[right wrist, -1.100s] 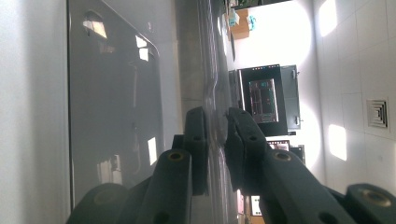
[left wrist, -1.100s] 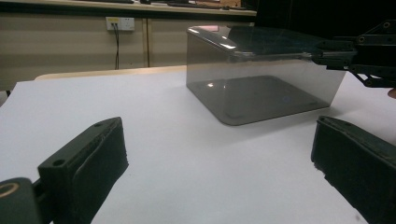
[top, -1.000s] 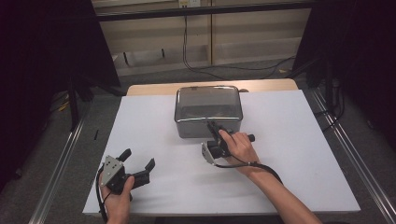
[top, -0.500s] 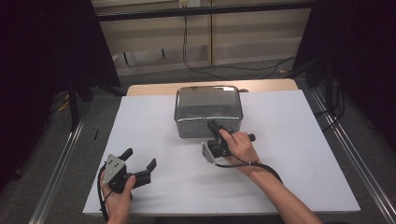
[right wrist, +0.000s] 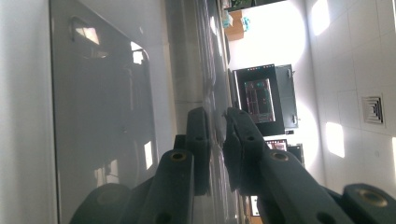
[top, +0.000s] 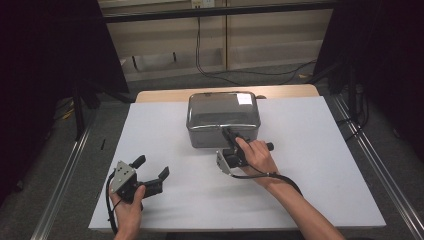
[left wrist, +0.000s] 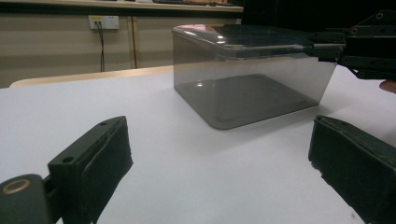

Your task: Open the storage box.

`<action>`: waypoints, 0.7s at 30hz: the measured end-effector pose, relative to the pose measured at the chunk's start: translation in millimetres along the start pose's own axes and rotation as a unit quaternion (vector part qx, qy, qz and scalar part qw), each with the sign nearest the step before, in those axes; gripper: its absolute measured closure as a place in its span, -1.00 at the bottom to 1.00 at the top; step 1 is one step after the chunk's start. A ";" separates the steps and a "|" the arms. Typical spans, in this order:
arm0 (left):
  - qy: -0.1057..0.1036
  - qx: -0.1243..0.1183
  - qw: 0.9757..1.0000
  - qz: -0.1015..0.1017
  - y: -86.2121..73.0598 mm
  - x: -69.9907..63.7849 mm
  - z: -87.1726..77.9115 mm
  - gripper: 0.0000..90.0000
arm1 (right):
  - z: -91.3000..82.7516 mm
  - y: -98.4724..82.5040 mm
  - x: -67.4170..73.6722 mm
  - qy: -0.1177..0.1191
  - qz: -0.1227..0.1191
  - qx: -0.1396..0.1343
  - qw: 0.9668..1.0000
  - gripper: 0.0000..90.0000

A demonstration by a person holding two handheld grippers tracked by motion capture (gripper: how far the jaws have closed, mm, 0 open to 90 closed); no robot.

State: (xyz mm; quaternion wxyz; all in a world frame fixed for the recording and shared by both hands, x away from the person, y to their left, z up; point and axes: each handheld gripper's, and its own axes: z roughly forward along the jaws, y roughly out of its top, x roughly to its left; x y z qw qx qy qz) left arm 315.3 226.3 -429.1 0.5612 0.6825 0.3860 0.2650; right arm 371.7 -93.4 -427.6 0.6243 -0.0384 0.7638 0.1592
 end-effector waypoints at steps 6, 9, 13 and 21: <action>-0.008 0.002 1.000 0.005 4.0 0.5 4.5 -0.90 | -0.2 0.6 -1.9 -0.001 0.000 -0.001 1.000 0.77; -0.016 0.000 1.000 0.015 6.8 0.1 9.3 -0.92 | -0.5 0.5 -2.5 -0.004 0.001 -0.001 1.000 0.77; -0.020 -0.007 1.000 0.006 8.3 2.7 17.6 -0.93 | -0.5 0.7 -3.9 -0.004 0.003 -0.002 1.000 0.78; -0.021 -0.003 1.000 0.010 14.9 8.5 30.2 -0.96 | 0.1 0.9 -7.6 -0.008 0.005 -0.007 1.000 0.78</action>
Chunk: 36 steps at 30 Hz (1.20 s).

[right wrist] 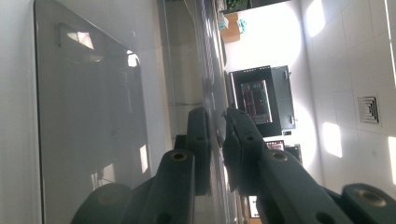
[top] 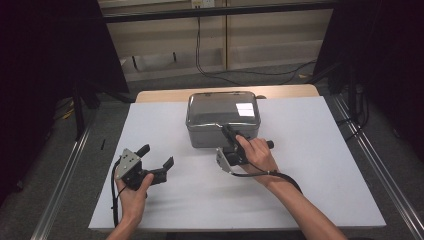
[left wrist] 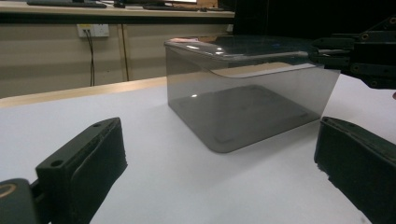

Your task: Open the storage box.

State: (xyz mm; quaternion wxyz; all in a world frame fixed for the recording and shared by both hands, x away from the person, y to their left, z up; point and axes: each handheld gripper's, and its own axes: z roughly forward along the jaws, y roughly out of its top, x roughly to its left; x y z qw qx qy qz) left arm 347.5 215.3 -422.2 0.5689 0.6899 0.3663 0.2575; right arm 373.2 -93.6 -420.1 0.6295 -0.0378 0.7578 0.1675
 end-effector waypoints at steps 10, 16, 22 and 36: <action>-0.016 -0.002 1.000 0.024 10.4 0.0 22.0 -0.96 | -0.2 -0.3 -1.8 -0.003 0.004 0.000 1.000 0.78; -0.024 -0.011 0.999 0.031 16.1 0.7 33.1 -0.96 | -0.3 -0.3 -2.1 -0.003 0.006 0.001 1.000 0.78; -0.025 -0.002 0.999 0.038 16.7 3.7 45.4 -0.96 | -0.5 -0.7 -2.9 -0.005 0.009 0.001 1.000 0.78; -0.016 -0.010 0.998 0.059 27.3 10.7 69.6 -0.94 | 0.1 0.1 -10.6 -0.010 0.015 -0.002 1.000 0.79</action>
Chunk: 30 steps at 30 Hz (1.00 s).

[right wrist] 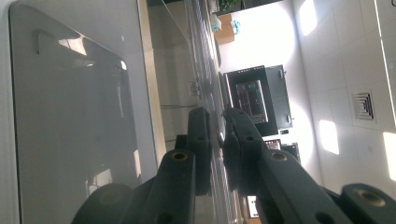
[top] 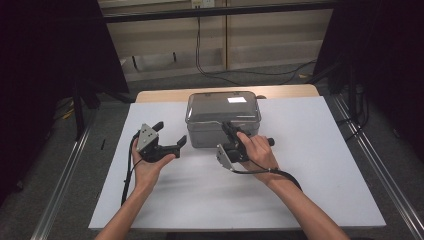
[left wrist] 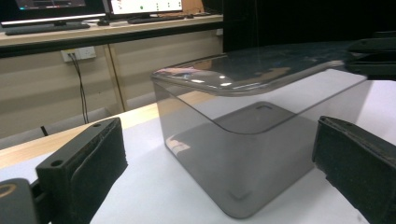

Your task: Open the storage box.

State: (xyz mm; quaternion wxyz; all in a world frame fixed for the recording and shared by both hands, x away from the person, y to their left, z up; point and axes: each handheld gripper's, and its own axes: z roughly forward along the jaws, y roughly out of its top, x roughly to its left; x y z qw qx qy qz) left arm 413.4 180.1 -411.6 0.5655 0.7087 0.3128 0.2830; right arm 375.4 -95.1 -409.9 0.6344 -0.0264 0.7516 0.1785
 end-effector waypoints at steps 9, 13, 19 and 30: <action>-0.005 -0.002 1.000 0.000 2.9 2.6 13.0 -0.92 | 1.0 0.5 -4.0 -0.004 0.000 -0.003 1.000 0.79; -0.010 -0.008 1.000 0.012 8.9 2.8 20.3 -0.90 | 1.5 1.0 -6.9 -0.005 0.003 -0.002 1.000 0.79; -0.014 -0.014 1.000 0.020 13.8 2.2 35.5 -0.89 | 2.2 1.3 -10.4 -0.007 0.006 -0.003 1.000 0.80; -0.018 -0.018 0.999 0.029 10.5 6.2 52.4 -0.82 | 2.9 2.0 -15.1 -0.008 0.003 -0.003 1.000 0.80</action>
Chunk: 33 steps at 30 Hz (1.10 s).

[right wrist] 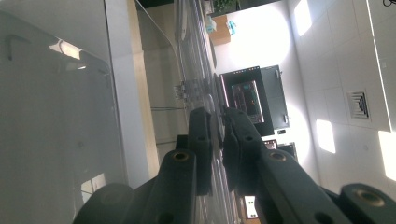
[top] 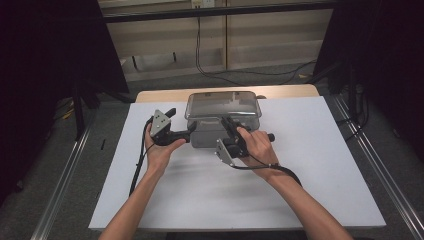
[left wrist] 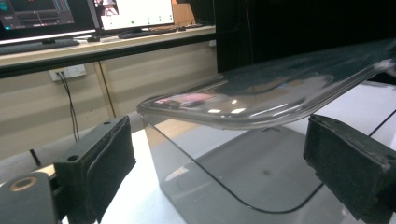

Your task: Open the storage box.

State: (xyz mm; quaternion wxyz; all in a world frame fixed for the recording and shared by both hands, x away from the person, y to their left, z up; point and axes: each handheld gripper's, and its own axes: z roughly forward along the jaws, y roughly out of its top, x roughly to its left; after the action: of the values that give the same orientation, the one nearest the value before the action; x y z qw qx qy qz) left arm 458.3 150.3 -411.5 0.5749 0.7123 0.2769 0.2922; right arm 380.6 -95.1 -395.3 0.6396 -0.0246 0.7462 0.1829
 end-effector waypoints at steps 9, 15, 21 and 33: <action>-0.002 -0.008 1.000 0.020 5.7 -1.3 9.7 -0.70 | 0.7 0.4 -1.5 0.000 -0.001 -0.001 1.000 0.80; -0.017 -0.013 0.999 0.031 9.5 -5.8 17.8 -0.61 | 0.5 0.1 -3.0 0.001 0.000 -0.001 1.000 0.80; -0.021 -0.021 0.999 0.041 11.8 -8.7 21.5 -0.53 | 0.6 0.6 -3.5 0.001 -0.001 -0.001 1.000 0.80; -0.013 -0.025 0.999 0.046 10.8 -5.8 26.5 -0.39 | 0.5 -0.1 -3.4 0.006 0.006 -0.001 1.000 0.78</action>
State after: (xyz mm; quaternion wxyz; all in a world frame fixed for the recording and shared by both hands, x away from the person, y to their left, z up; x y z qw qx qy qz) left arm 474.5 126.7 -405.9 0.5820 0.7135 0.2286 0.3161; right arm 381.7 -95.7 -392.1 0.6337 -0.0220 0.7502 0.1878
